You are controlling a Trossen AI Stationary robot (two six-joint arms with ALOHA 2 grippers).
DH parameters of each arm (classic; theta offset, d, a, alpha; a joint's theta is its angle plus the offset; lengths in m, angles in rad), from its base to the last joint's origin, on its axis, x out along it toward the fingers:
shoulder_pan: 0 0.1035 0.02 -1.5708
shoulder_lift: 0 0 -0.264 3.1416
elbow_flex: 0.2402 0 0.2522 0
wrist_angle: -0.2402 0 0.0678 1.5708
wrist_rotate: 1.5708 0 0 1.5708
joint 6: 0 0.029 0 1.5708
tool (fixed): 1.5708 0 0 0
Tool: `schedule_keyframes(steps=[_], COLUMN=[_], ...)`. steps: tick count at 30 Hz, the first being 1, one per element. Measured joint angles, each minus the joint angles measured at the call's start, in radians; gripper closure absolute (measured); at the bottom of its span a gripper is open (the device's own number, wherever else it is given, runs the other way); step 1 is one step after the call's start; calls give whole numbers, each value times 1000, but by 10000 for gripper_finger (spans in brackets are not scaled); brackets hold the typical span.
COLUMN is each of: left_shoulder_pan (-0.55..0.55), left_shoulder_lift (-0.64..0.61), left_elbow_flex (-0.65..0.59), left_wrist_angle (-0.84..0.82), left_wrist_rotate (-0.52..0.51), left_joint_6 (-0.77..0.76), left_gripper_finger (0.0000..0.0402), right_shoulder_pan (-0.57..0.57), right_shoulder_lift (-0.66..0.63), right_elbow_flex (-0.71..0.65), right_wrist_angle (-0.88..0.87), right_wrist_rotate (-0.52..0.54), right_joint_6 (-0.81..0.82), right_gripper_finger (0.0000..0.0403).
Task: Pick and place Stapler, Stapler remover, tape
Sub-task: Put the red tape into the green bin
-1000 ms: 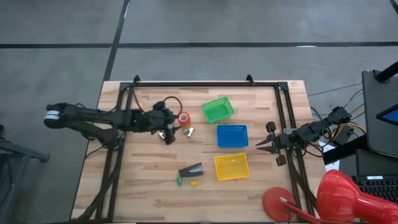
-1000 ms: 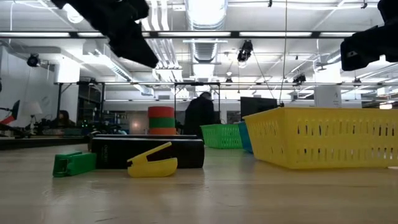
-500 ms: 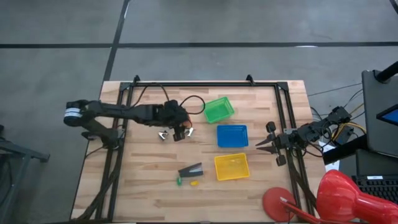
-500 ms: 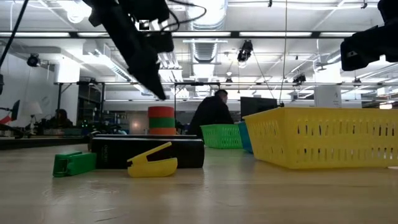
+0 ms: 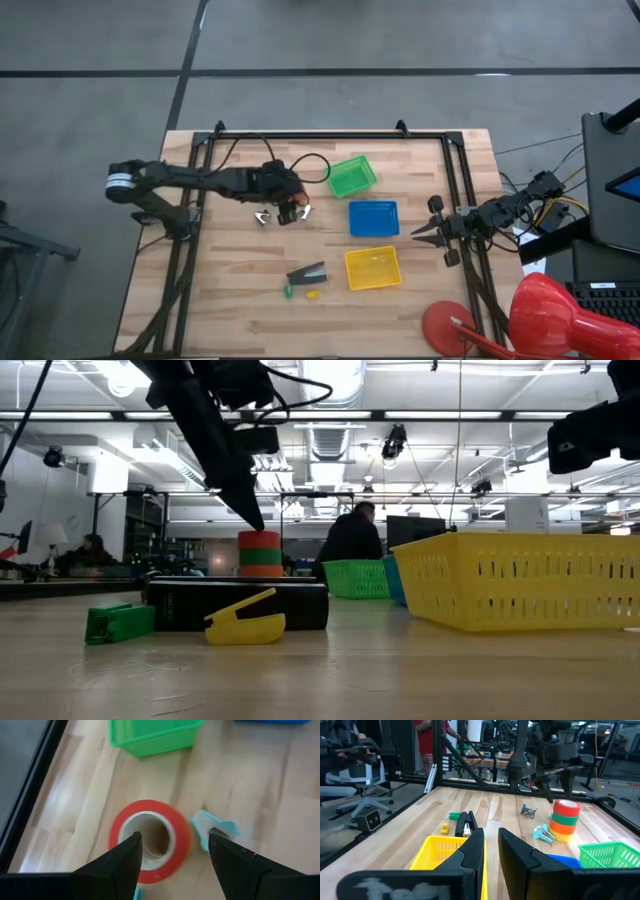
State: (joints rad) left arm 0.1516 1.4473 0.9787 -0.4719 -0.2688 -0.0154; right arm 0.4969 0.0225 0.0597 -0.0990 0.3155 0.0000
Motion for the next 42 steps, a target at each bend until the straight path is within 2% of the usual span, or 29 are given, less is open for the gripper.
schedule_keyframes(steps=[6,19,27,34,37,42], left_shoulder_pan=[2,2,2,2,7,13], left_shoulder_lift=[4,4,4,4,11,11], left_elbow_flex=[-4,-4,-3,4,10,6], left_wrist_angle=[5,8,6,7,36,38], left_wrist_rotate=[22,43,48,104,125,119], left_joint_6=[-40,-68,-70,-167,-93,-62], left_gripper_finger=[180,247,250,251,250,252], right_shoulder_pan=[0,0,0,0,0,0], right_shoulder_lift=[0,0,0,0,0,0], right_elbow_flex=[0,0,0,0,0,0], right_wrist_angle=[0,0,0,0,0,0], right_wrist_rotate=[0,0,0,0,0,0], right_joint_6=[2,-6,-4,-6,1,-5], right_gripper_finger=[351,351,351,351,351,351])
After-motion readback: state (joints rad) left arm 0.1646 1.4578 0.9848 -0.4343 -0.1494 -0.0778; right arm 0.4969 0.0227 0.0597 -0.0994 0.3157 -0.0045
